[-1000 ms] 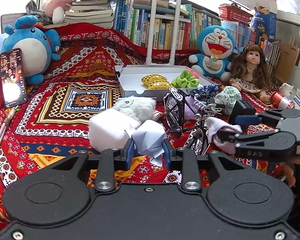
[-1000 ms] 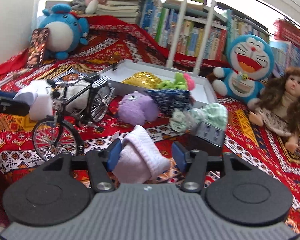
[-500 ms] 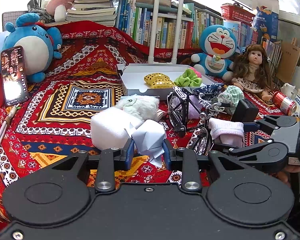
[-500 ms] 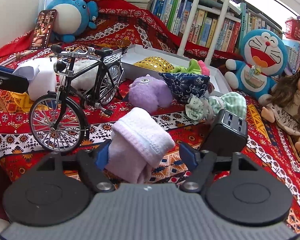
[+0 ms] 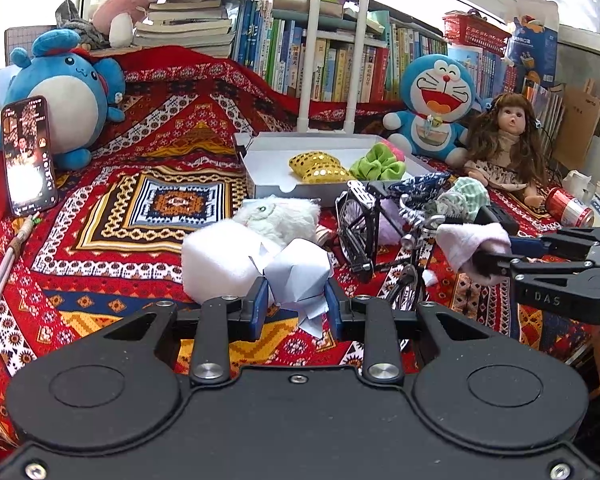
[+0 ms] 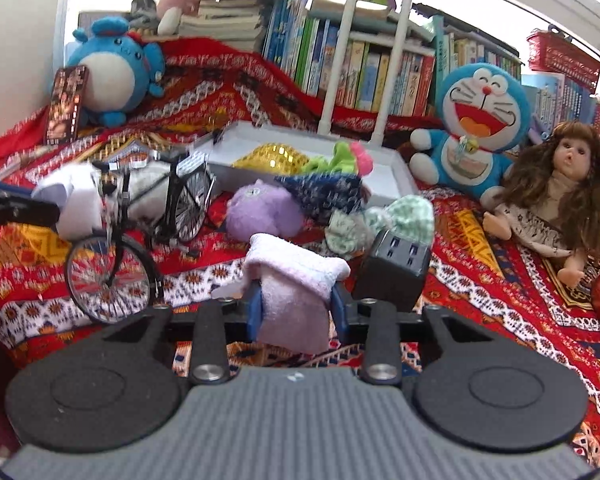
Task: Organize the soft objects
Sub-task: 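Lift the white paper with the left tool while the right tool lifts the pink fabric, then carry the white paper in the left tool while the right tool carries the pink sock to the tray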
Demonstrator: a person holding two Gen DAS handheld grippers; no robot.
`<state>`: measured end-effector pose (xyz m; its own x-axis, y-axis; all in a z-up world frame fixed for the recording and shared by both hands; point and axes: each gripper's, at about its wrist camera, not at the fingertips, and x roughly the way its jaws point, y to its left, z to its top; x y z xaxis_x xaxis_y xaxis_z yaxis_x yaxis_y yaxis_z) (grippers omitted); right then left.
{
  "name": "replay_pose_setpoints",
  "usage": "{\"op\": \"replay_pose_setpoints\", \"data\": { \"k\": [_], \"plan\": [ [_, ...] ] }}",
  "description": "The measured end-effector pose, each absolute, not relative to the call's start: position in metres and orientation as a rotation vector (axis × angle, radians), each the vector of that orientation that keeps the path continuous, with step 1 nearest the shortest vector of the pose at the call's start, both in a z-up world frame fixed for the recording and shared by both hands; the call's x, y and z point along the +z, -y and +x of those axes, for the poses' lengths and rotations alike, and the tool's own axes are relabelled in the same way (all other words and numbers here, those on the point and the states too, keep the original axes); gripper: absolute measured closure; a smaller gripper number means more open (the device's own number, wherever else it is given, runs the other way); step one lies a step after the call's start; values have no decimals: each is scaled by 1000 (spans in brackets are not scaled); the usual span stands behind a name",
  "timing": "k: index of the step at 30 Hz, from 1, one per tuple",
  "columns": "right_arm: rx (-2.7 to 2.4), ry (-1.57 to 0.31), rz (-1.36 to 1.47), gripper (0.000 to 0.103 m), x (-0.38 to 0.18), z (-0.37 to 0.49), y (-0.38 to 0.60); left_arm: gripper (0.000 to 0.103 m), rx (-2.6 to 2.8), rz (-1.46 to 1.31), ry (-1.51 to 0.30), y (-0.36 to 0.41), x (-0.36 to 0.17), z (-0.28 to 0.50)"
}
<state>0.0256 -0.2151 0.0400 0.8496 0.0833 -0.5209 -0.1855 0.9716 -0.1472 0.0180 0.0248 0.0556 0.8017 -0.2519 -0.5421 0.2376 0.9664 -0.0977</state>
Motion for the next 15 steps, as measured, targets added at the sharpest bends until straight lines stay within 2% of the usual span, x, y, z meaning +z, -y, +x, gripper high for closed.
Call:
{"op": "replay_pose_setpoints", "data": {
  "k": [15],
  "plan": [
    [112,-466,-136,62,64,31,226,75,-296,-38,-523,-22,83,31]
  ]
}}
